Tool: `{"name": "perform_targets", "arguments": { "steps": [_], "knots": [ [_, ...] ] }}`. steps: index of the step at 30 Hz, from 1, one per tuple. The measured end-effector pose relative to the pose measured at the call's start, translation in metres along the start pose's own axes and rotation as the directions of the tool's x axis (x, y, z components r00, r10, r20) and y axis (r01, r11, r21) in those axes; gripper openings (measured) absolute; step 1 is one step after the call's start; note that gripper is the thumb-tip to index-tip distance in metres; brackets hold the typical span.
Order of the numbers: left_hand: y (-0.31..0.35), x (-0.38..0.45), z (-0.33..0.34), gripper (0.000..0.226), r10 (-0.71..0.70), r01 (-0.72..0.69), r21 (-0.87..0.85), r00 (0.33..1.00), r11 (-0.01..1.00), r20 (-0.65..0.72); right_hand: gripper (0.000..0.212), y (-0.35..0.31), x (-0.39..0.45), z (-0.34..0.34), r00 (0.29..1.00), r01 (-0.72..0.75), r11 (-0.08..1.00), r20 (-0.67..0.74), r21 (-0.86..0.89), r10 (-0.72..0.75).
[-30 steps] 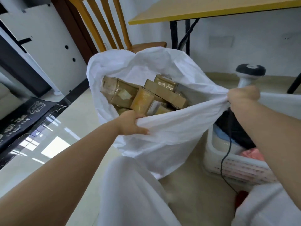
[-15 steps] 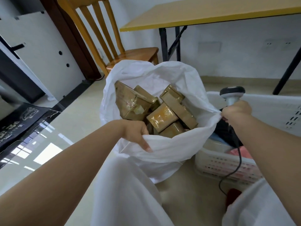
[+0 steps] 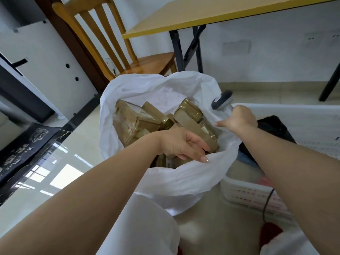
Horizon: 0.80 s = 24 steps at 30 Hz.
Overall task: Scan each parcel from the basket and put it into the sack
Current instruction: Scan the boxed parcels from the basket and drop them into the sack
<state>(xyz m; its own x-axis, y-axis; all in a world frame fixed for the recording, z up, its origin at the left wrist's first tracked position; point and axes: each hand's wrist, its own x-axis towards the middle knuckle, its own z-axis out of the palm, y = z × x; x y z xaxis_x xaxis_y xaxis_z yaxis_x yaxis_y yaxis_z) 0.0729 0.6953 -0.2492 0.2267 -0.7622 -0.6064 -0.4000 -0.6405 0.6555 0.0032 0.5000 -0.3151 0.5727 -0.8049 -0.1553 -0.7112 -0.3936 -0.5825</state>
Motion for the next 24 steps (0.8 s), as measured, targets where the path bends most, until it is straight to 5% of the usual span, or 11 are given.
{"name": "perform_targets", "arguments": {
  "steps": [5,11,17,24],
  "knots": [
    [0.001,0.018,0.008,0.032,0.041,-0.039,0.089,0.999,0.995,-0.025,0.017,0.014,0.023,0.013,0.994,-0.053,0.998,-0.097,0.038,0.057],
    [-0.011,0.019,0.021,0.018,0.065,-0.055,0.083,0.989,0.995,-0.129,0.030,0.060,0.037,-0.009,0.941,-0.192,0.903,-0.189,0.385,0.281],
    [0.008,0.014,0.040,0.014,-0.001,0.007,0.138,0.999,0.990,-0.042,0.033,0.083,0.015,-0.016,0.958,-0.214,0.880,-0.085,0.425,0.274],
    [0.040,0.015,0.063,0.008,0.004,0.046,0.182,0.964,0.982,-0.266,0.026,0.104,-0.023,-0.052,0.986,-0.166,0.794,0.100,0.585,0.133]
  ]
}}
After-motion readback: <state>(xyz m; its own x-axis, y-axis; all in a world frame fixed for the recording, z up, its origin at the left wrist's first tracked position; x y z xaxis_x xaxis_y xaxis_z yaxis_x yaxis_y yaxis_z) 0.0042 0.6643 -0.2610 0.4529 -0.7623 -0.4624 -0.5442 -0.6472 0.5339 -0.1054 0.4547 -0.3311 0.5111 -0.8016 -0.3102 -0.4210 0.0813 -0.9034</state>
